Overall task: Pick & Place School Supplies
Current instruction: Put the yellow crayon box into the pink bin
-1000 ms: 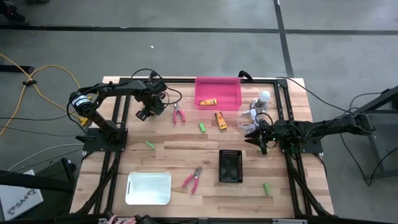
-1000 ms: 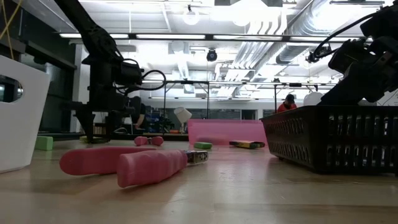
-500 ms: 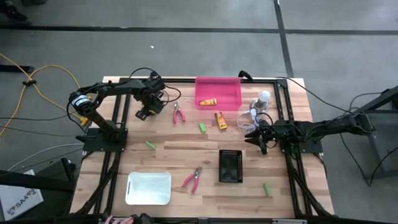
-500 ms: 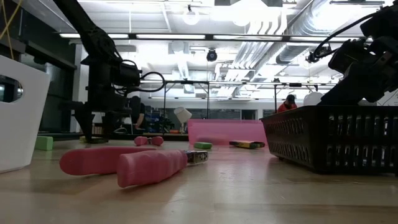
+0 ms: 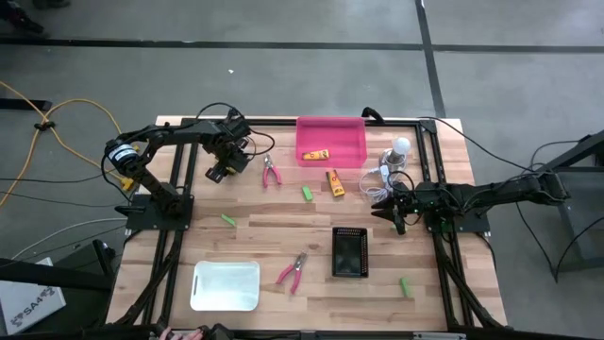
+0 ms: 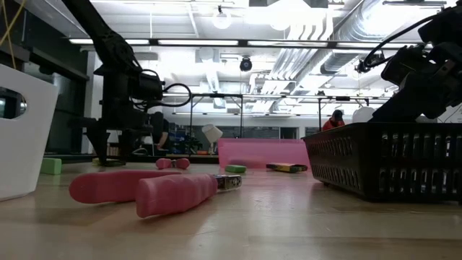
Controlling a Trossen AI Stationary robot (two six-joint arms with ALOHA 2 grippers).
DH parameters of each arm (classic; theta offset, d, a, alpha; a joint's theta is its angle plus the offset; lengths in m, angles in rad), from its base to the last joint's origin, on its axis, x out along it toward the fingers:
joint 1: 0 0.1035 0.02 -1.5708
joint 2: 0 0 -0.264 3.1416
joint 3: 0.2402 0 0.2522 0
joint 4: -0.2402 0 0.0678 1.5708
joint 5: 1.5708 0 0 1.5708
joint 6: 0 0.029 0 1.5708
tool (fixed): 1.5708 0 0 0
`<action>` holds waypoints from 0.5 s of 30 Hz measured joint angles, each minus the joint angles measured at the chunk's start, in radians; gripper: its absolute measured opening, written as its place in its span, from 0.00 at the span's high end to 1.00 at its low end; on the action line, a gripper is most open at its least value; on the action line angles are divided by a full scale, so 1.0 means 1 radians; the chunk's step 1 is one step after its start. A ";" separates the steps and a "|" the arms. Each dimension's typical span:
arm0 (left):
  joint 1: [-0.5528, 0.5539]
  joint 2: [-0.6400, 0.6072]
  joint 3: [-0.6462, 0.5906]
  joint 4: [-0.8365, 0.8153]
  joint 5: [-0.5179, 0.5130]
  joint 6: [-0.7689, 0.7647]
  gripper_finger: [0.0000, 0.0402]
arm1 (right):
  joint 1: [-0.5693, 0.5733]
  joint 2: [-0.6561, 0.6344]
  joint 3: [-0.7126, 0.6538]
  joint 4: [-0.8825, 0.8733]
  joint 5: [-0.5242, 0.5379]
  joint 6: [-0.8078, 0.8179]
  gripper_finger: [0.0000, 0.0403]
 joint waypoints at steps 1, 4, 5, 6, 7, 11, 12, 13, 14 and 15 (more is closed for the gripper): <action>0.000 0.000 0.000 0.000 0.000 0.000 0.46 | 0.000 0.000 0.000 0.000 0.000 0.000 0.73; 0.000 0.000 0.000 0.000 0.000 -0.001 0.49 | 0.000 0.000 0.000 0.000 0.000 0.000 0.73; 0.000 0.000 0.000 0.000 0.000 -0.003 0.51 | 0.000 0.000 0.000 0.000 0.000 0.000 0.73; 0.000 0.000 0.000 0.000 0.000 -0.004 0.52 | 0.000 0.000 0.000 0.000 0.000 0.000 0.73; 0.000 0.000 0.000 -0.001 0.000 -0.008 0.54 | 0.000 0.000 0.000 0.000 0.000 0.000 0.73; 0.000 -0.001 0.000 -0.003 0.000 -0.020 0.58 | 0.000 0.000 0.000 0.000 0.000 0.000 0.73; 0.000 -0.001 0.000 -0.004 0.000 -0.020 0.59 | 0.000 0.000 0.000 0.000 0.000 0.000 0.73; 0.000 -0.001 0.000 -0.004 0.000 -0.022 0.59 | 0.000 0.000 0.000 0.000 0.000 0.000 0.73; 0.000 -0.001 0.000 -0.004 0.000 -0.022 0.59 | 0.000 0.000 0.000 0.000 0.000 0.000 0.73; 0.000 -0.001 0.000 -0.004 0.000 -0.022 0.59 | 0.000 0.000 0.000 0.000 0.000 0.000 0.73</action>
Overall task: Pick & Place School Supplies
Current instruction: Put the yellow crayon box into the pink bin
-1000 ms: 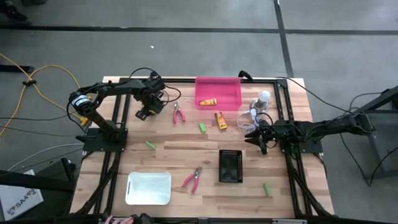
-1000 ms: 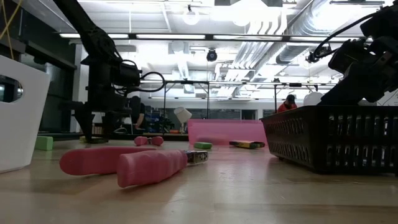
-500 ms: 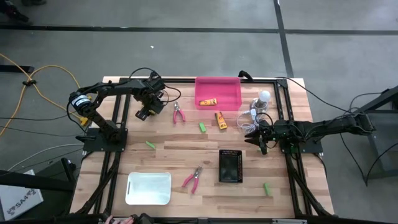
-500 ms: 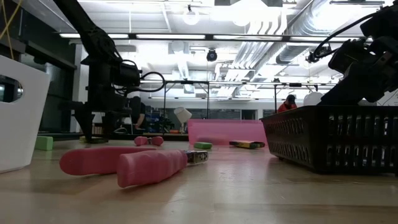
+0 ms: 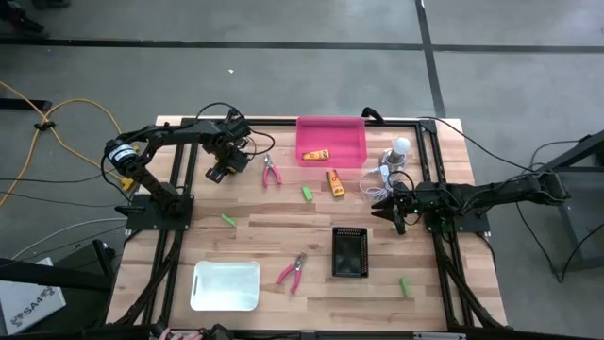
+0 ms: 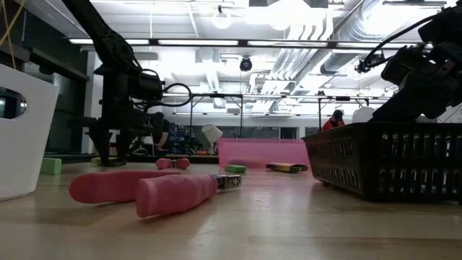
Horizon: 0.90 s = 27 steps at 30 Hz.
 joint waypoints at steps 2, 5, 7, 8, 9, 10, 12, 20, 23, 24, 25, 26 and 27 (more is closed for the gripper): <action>0.000 0.000 0.000 0.000 0.000 0.000 0.59 | 0.000 0.000 0.000 0.000 0.000 0.000 0.73; 0.000 0.000 0.000 0.000 0.000 0.000 0.59 | 0.000 0.000 0.000 0.000 0.000 0.000 0.73; 0.000 0.000 0.000 0.000 0.000 0.000 0.59 | 0.000 0.000 0.000 0.000 0.000 0.000 0.73; 0.000 0.000 0.000 0.000 0.000 0.000 0.59 | 0.000 0.000 0.000 0.000 0.000 0.000 0.73; 0.000 0.000 0.000 0.000 -0.003 0.000 0.59 | 0.000 0.000 0.000 0.000 0.000 0.000 0.73; -0.001 0.000 0.000 0.000 -0.007 0.000 0.59 | 0.000 0.000 0.000 0.000 0.000 0.000 0.73; -0.006 0.000 0.000 0.000 -0.013 -0.003 0.59 | 0.000 0.000 0.000 0.000 0.000 0.000 0.73; -0.031 0.000 0.005 -0.007 -0.044 -0.003 0.60 | 0.000 0.000 0.000 0.000 0.000 0.000 0.73; -0.041 0.001 0.015 -0.012 -0.053 -0.004 0.60 | 0.000 0.000 0.000 0.000 0.000 0.000 0.73; -0.044 0.001 0.021 -0.013 -0.054 -0.004 0.60 | 0.000 0.000 0.000 0.000 0.000 0.000 0.73; -0.047 0.001 0.027 -0.015 -0.054 -0.005 0.60 | 0.000 0.000 0.000 0.000 0.000 0.000 0.73; -0.051 0.001 0.032 -0.020 -0.054 -0.006 0.60 | 0.000 0.000 0.000 0.000 0.000 0.000 0.73; -0.055 0.001 0.037 -0.029 -0.054 -0.009 0.60 | 0.000 0.000 0.000 0.000 0.000 0.000 0.73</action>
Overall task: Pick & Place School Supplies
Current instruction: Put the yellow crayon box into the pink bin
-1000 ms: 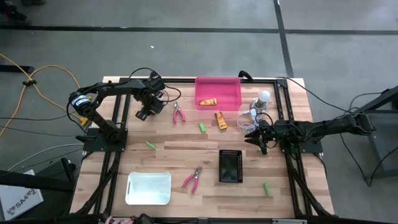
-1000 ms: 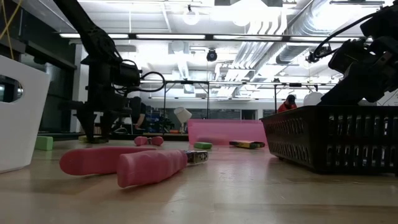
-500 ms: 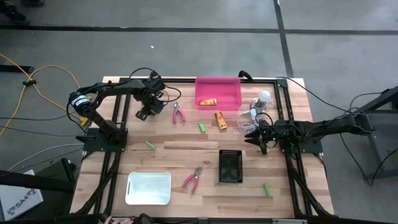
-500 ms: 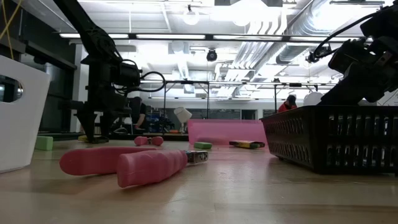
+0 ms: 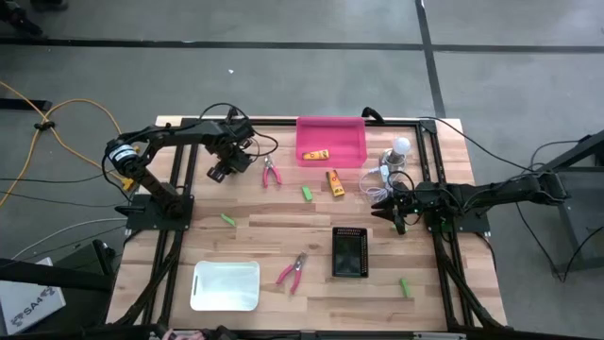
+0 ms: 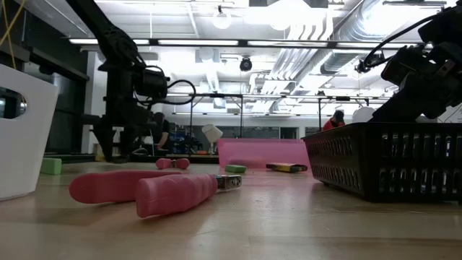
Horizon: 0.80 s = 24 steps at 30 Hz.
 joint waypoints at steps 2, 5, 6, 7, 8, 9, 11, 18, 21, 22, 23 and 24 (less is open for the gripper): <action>-0.008 0.000 0.008 -0.009 0.000 -0.005 0.60 | 0.000 0.000 0.000 0.000 0.000 0.000 0.73; -0.021 0.000 0.021 -0.017 -0.002 -0.014 0.60 | 0.000 0.000 0.000 0.000 0.000 0.000 0.73; -0.025 0.000 0.024 -0.019 -0.003 -0.015 0.60 | 0.000 0.000 0.000 0.000 0.000 0.000 0.73; -0.030 0.000 0.029 -0.020 -0.006 -0.017 0.60 | 0.000 0.000 0.000 0.000 0.000 0.000 0.73; -0.034 0.000 0.036 -0.023 -0.009 -0.018 0.60 | 0.000 0.000 0.000 0.000 0.000 0.000 0.73; -0.038 0.000 0.044 -0.021 -0.013 -0.021 0.60 | 0.000 0.000 0.000 0.000 0.000 0.000 0.73; -0.048 0.000 0.059 -0.023 -0.026 -0.024 0.60 | 0.000 0.000 0.000 0.000 0.000 0.000 0.73; -0.080 0.000 0.127 -0.036 -0.026 -0.024 0.60 | 0.000 0.000 0.000 0.000 0.000 0.000 0.73; -0.094 0.000 0.151 -0.038 -0.026 -0.024 0.60 | 0.000 0.000 0.000 0.000 0.000 0.000 0.73; -0.098 0.000 0.159 -0.039 -0.026 -0.024 0.60 | 0.000 0.000 0.000 0.000 0.000 0.000 0.73; -0.103 0.000 0.166 -0.040 -0.026 -0.022 0.60 | 0.000 0.000 0.000 0.000 0.000 0.000 0.73; -0.108 0.000 0.173 -0.039 -0.025 -0.018 0.60 | 0.000 0.000 0.000 0.000 0.000 0.000 0.73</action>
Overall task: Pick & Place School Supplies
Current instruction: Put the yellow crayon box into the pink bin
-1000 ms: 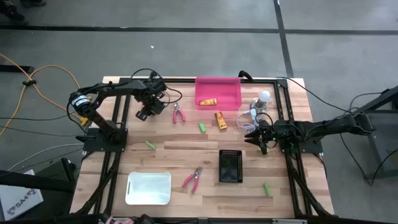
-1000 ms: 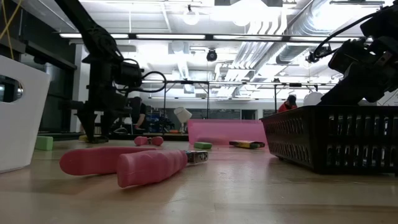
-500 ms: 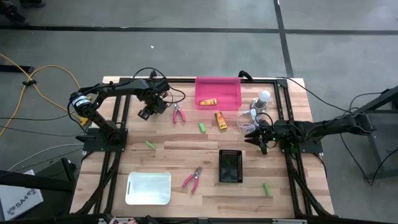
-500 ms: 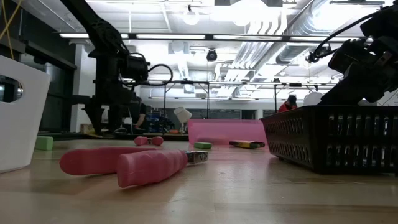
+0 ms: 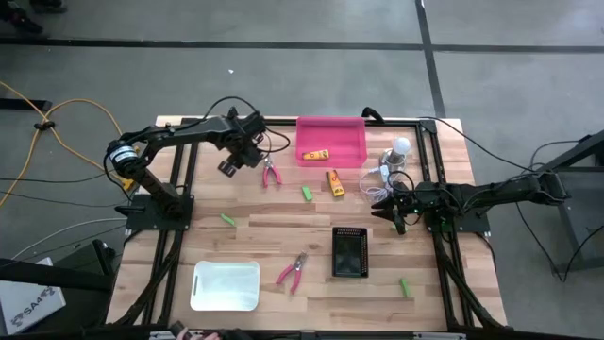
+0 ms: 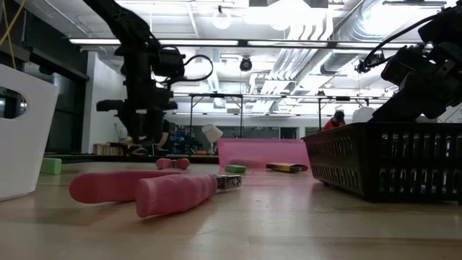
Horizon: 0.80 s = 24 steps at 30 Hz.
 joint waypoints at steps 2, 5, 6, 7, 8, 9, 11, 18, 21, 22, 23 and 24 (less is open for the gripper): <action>-0.007 0.000 0.015 -0.002 0.005 0.005 0.60 | 0.000 0.000 0.000 0.000 0.000 0.000 0.73; -0.013 0.000 0.046 -0.001 0.015 0.005 0.60 | 0.000 0.000 0.000 0.000 0.000 0.000 0.73; -0.013 0.000 0.055 0.000 0.022 0.005 0.60 | 0.000 0.000 0.000 0.000 0.000 0.000 0.73; -0.013 0.000 0.066 0.000 0.026 0.005 0.60 | 0.000 0.000 0.000 0.000 0.000 0.000 0.73; -0.013 0.000 0.076 0.001 0.029 0.005 0.60 | 0.000 0.000 0.000 0.000 0.000 0.000 0.73; -0.013 0.000 0.085 0.005 0.034 0.006 0.60 | 0.000 0.000 0.000 0.000 0.000 0.000 0.73; -0.013 0.000 0.099 0.015 0.044 0.005 0.60 | 0.000 0.000 0.000 0.000 0.000 0.000 0.73; -0.038 0.006 0.132 0.104 0.051 0.013 0.60 | 0.000 0.000 0.000 0.000 0.000 0.000 0.73; -0.047 0.036 0.155 0.123 0.058 0.020 0.60 | 0.000 0.000 0.000 0.000 0.000 0.000 0.73; -0.049 0.052 0.167 0.132 0.065 0.021 0.60 | 0.000 0.000 0.000 0.000 0.000 0.000 0.73; -0.051 0.070 0.181 0.138 0.075 0.021 0.60 | 0.000 0.000 0.000 0.000 0.000 0.000 0.73; -0.052 0.090 0.197 0.141 0.082 0.021 0.60 | 0.000 0.000 0.000 0.000 0.000 0.000 0.73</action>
